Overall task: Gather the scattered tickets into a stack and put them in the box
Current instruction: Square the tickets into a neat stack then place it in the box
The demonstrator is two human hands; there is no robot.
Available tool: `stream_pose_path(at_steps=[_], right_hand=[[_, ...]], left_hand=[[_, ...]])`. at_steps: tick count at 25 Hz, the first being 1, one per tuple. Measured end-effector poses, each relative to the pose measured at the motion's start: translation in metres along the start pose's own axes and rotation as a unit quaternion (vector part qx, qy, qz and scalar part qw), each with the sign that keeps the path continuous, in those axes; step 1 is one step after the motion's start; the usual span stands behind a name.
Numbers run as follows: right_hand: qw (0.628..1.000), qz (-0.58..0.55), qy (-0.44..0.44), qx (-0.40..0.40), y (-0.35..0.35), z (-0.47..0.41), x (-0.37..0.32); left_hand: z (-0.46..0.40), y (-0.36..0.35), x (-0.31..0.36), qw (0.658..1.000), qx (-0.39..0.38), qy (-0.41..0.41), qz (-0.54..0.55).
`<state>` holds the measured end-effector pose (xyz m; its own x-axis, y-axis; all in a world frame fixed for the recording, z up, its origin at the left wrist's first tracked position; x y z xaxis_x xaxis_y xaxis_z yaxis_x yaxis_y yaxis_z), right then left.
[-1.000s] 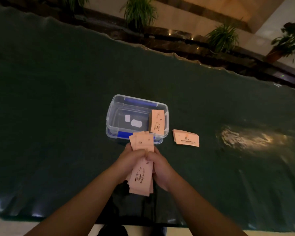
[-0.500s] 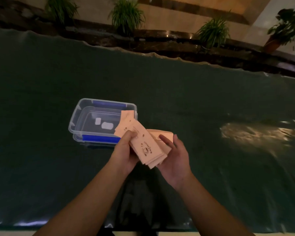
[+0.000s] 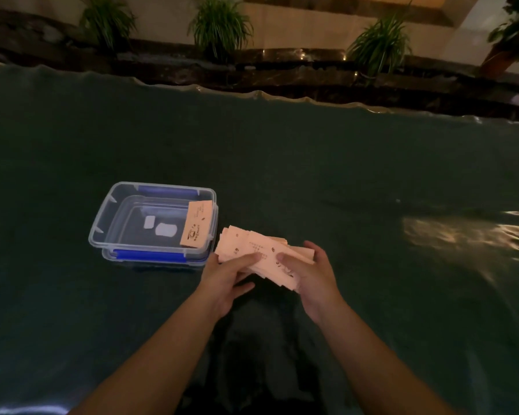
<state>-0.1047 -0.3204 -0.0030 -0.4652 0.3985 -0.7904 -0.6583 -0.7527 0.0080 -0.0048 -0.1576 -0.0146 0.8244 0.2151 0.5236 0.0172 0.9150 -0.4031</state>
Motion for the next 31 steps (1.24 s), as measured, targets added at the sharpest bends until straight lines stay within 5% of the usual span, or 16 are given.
stream_pose_path(at_steps=[8,13,31], right_hand=[[0.992,0.126,0.001,-0.004,0.007,-0.069,-0.005],[0.989,0.144,-0.032,0.029,-0.006,-0.096,0.002],[0.99,0.118,-0.074,-0.01,-0.006,-0.09,0.015]], left_hand=[[-0.043,-0.014,0.006,0.983,0.064,0.016,-0.171],[-0.062,-0.022,0.011,0.914,0.157,-0.009,-0.375],[-0.063,-0.031,0.006,0.948,0.117,0.033,-0.293]])
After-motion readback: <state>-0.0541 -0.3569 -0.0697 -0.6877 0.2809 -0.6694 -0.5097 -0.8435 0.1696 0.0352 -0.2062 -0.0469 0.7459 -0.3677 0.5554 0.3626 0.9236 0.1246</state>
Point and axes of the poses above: each hand's wrist, its own z-axis away from the middle knuckle, its own y-axis out of the back of the hand, x = y × z, the point moved 1 cm from there along -z, towards the middle knuckle, and after that the axes turned 11 degrees about z, right-handed, at the moved point
